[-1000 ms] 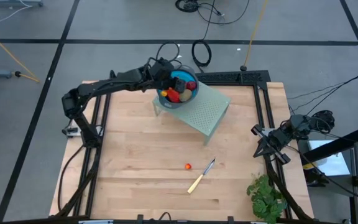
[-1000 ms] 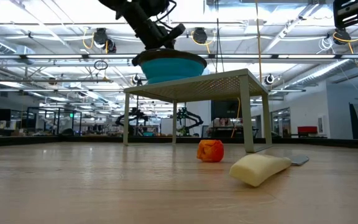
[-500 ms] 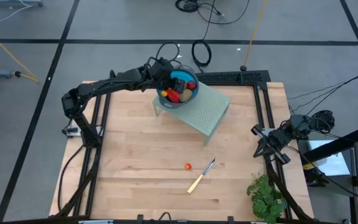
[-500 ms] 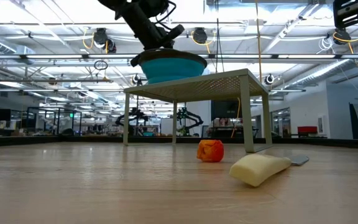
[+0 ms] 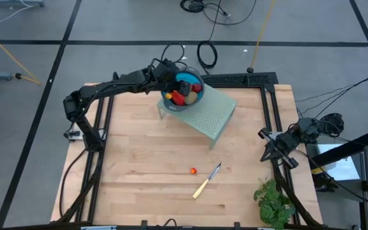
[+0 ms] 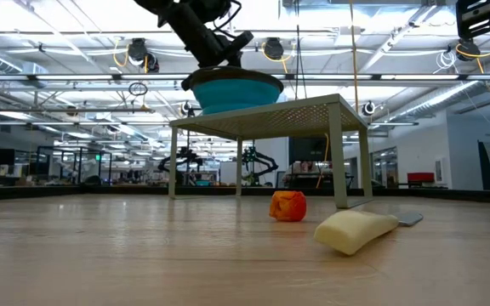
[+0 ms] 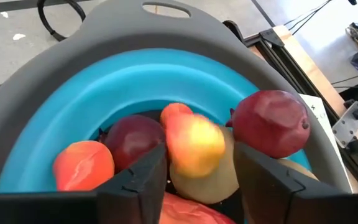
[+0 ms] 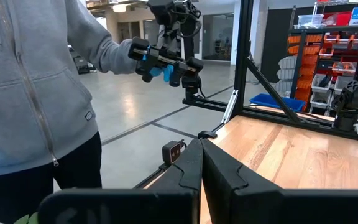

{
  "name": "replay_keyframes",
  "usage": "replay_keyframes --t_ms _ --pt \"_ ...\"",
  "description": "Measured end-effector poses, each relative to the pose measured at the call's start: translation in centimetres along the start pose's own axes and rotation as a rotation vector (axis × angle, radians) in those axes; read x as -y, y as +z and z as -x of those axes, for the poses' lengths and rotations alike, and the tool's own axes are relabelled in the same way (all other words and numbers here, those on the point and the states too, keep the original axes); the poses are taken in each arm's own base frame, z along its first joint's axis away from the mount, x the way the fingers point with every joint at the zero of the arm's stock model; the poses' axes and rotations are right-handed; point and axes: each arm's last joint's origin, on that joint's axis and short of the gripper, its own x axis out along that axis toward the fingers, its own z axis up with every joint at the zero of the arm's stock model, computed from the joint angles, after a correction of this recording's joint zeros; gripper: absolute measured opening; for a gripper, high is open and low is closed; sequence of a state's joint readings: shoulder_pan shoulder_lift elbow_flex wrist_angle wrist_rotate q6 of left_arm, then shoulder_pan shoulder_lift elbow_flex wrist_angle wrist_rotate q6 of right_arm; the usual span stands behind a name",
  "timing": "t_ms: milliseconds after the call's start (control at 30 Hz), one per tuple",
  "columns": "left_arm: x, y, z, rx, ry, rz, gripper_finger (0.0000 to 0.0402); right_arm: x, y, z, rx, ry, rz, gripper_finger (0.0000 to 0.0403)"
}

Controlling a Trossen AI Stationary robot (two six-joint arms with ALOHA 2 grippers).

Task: Pick & Place Fruit
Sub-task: Put the peach into the blue strainer bowl on the shelf

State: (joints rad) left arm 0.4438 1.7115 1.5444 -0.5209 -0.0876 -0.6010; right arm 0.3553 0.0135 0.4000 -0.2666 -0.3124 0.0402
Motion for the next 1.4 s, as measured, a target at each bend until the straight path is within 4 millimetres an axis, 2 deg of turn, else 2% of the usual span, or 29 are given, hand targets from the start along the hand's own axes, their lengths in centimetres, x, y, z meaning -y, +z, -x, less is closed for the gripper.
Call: replay_keyframes --t_ms 333,533,733,1000,1400 --pt "0.0 0.2 0.6 0.000 -0.027 0.011 0.0220 0.0 0.0 0.0 0.000 0.000 0.000 0.0000" --pt "1.1 1.5 3.5 0.038 -0.128 0.069 0.0215 0.0 0.0 0.0 0.000 0.001 0.000 0.0000" --pt "3.7 1.7 6.3 0.060 -0.244 0.060 0.0195 0.0 0.0 0.0 0.000 0.003 0.000 0.0000" --pt "7.4 0.1 8.3 0.041 -0.355 0.002 0.0159 0.0 0.0 0.0 0.000 0.004 0.000 0.0000" --pt "12.2 -4.9 10.4 -0.070 -0.461 0.016 0.0110 0.0 0.0 0.0 0.000 0.004 0.000 0.0000"
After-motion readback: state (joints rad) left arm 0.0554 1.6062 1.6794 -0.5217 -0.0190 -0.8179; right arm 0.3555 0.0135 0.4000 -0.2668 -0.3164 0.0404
